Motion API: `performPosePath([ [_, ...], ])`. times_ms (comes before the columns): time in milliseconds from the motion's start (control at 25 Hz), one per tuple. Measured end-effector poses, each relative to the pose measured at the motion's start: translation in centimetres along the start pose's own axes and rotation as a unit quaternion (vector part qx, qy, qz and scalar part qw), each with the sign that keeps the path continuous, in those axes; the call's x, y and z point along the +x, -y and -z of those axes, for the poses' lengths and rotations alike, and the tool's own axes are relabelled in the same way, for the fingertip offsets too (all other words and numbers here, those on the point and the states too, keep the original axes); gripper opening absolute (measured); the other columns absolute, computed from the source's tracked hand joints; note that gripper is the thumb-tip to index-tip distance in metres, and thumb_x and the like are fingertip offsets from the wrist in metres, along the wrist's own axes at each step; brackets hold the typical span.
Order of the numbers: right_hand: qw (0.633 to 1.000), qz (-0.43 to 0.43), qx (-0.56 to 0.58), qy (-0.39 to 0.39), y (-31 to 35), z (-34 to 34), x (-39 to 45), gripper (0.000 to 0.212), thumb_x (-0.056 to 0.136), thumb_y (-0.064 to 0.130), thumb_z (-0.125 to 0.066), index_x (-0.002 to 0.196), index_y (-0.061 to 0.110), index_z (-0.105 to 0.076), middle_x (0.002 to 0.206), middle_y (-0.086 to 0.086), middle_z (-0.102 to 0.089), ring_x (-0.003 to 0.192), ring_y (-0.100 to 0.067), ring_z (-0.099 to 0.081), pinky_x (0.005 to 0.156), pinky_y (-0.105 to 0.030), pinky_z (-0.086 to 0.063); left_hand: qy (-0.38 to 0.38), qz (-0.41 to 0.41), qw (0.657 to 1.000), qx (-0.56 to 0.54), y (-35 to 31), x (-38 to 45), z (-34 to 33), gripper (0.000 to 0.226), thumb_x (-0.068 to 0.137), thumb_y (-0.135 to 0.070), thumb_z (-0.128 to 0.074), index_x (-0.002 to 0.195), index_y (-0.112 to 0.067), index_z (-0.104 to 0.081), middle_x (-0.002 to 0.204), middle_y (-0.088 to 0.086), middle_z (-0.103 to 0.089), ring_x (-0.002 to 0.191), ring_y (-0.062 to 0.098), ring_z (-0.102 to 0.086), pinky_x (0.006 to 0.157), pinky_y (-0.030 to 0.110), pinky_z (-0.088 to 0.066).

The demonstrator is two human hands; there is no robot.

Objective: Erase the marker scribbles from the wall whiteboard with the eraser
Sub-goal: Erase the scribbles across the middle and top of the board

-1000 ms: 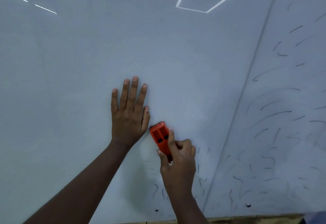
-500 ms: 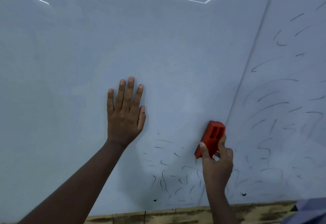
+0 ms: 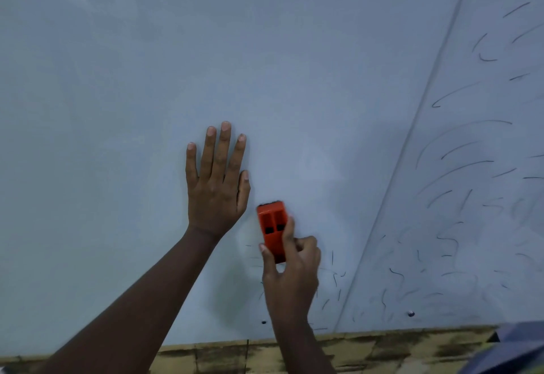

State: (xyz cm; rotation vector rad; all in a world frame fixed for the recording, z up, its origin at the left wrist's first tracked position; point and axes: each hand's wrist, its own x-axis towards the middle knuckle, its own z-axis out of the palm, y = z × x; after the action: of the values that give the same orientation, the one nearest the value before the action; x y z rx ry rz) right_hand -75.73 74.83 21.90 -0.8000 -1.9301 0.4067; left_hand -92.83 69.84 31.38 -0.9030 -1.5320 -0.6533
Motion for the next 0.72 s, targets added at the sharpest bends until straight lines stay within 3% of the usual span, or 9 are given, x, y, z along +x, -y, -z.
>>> performPosePath([
  [160,0.988,0.117,-0.09,0.048,-1.6,-1.3,-2.2,0.078,0.082,0.045,-0.081,0.151,0.036,-0.044,0.101,0.0,-0.052,0.086,-0.016,-0.05,0.06,-0.031,-0.056,0.001,-0.001,1.0,0.001,0.0,-0.2,0.1,0.066,0.11,-0.028,-0.041,0.171,-0.013,-0.018,0.179,0.011,-0.005,0.166,0.032,-0.008,0.132,0.058,-0.009],
  [280,0.987,0.118,-0.095,0.051,-2.4,-1.0,-2.0,0.078,0.084,0.051,-0.077,0.152,0.041,-0.04,0.102,0.003,-0.05,0.088,-0.014,-0.049,0.059,-0.027,-0.054,0.006,-0.01,1.0,-0.001,0.2,-0.7,0.2,0.067,0.11,-0.028,-0.043,0.17,-0.013,-0.018,0.179,0.012,-0.006,0.166,0.033,-0.008,0.132,0.058,-0.009],
  [400,0.999,-0.042,-0.017,0.006,-4.7,0.5,-0.8,0.082,0.085,0.056,-0.072,0.156,0.049,-0.032,0.105,0.009,-0.044,0.091,-0.01,-0.051,0.067,-0.024,-0.051,0.016,-0.026,1.0,-0.004,0.6,-2.4,0.2,0.067,0.11,-0.028,-0.045,0.17,-0.012,-0.02,0.179,0.012,-0.007,0.165,0.033,-0.01,0.133,0.058,-0.01],
  [520,0.959,-0.222,0.152,-0.083,-8.9,2.0,-0.1,0.085,0.085,0.044,-0.079,0.154,0.05,-0.029,0.107,0.005,-0.051,0.097,-0.019,-0.066,0.078,-0.017,-0.05,0.022,-0.029,0.999,0.001,0.8,-4.2,0.1,0.067,0.11,-0.029,-0.045,0.17,-0.012,-0.021,0.179,0.012,-0.007,0.165,0.033,-0.011,0.133,0.057,-0.01],
  [640,0.895,-0.352,0.253,-0.11,-12.5,2.0,-0.4,0.083,0.088,0.037,-0.08,0.158,0.036,-0.035,0.122,-0.007,-0.063,0.108,-0.021,-0.066,0.094,-0.038,-0.056,0.019,-0.026,0.999,0.01,0.7,-4.9,-0.1,0.067,0.11,-0.03,-0.045,0.17,-0.012,-0.021,0.179,0.012,-0.007,0.165,0.033,-0.01,0.133,0.056,-0.008],
  [720,0.869,-0.39,0.286,-0.105,-13.5,1.7,-0.7,0.083,0.089,0.035,-0.08,0.159,0.03,-0.035,0.128,-0.01,-0.064,0.114,-0.023,-0.064,0.1,-0.052,-0.056,0.017,-0.027,0.999,0.011,0.6,-5.0,-0.2,0.067,0.11,-0.03,-0.045,0.17,-0.012,-0.021,0.179,0.012,-0.007,0.166,0.032,-0.01,0.133,0.056,-0.007],
])
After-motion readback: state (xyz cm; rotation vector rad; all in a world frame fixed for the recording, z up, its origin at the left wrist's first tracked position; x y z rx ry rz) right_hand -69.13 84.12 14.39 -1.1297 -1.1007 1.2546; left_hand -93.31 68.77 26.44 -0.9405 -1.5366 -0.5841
